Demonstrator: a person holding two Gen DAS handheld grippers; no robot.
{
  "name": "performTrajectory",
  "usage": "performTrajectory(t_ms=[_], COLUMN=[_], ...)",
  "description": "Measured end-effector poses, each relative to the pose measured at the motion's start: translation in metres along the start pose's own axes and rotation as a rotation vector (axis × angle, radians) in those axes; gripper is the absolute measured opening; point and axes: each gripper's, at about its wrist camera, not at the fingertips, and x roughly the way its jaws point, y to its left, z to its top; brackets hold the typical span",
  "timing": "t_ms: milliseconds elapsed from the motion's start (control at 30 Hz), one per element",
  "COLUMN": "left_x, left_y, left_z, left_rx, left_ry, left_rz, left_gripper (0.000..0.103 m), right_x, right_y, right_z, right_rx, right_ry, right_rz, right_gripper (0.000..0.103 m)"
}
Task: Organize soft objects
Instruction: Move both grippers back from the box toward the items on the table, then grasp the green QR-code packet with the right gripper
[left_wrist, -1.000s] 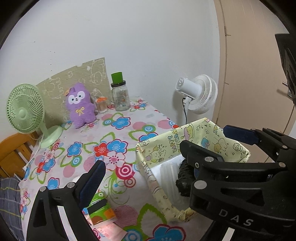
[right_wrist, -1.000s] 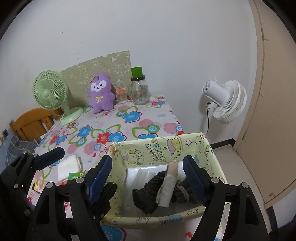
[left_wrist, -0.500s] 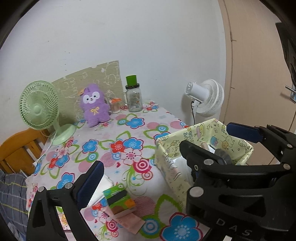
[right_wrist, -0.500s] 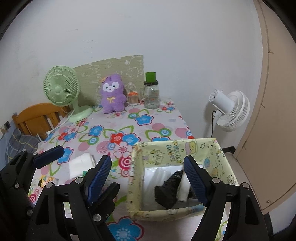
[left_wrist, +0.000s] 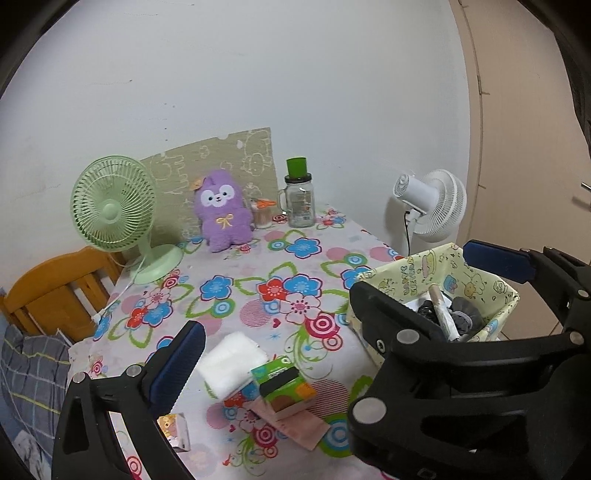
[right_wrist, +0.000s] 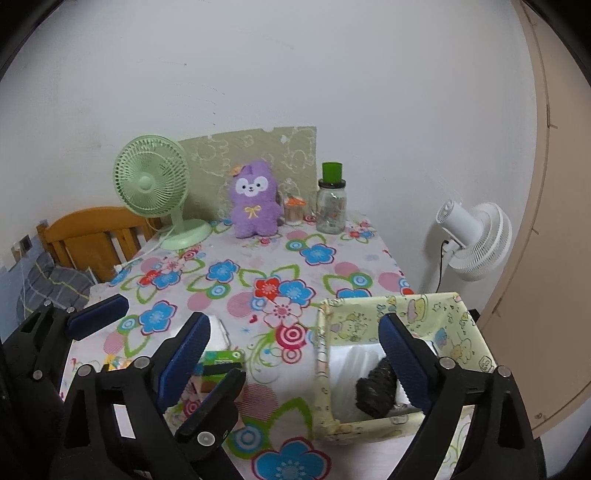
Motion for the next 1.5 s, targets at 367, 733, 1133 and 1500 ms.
performTrajectory(t_ms=[367,733,1133,1500], left_x=[-0.007,-0.005,0.012,0.037], left_y=[0.026,0.05,0.069,0.084], left_z=[-0.012,-0.03,-0.058,-0.085], left_rx=[-0.029,-0.068,-0.092,-0.126], left_ry=[0.009,0.039,0.09,0.165], left_rz=[0.052,0.039,0.043,0.057], left_gripper=[0.103,0.103,0.103,0.103], right_x=[-0.003,0.003,0.025,0.053], right_y=[0.032,0.053,0.076,0.087], right_z=[-0.003,-0.013,-0.032,-0.055], right_rx=[-0.045,-0.063,-0.119,-0.135], right_ry=[-0.033,-0.019,0.018,0.084], right_rz=[0.006,0.05,0.085,0.108], right_gripper=[0.102,0.102,0.101,0.097])
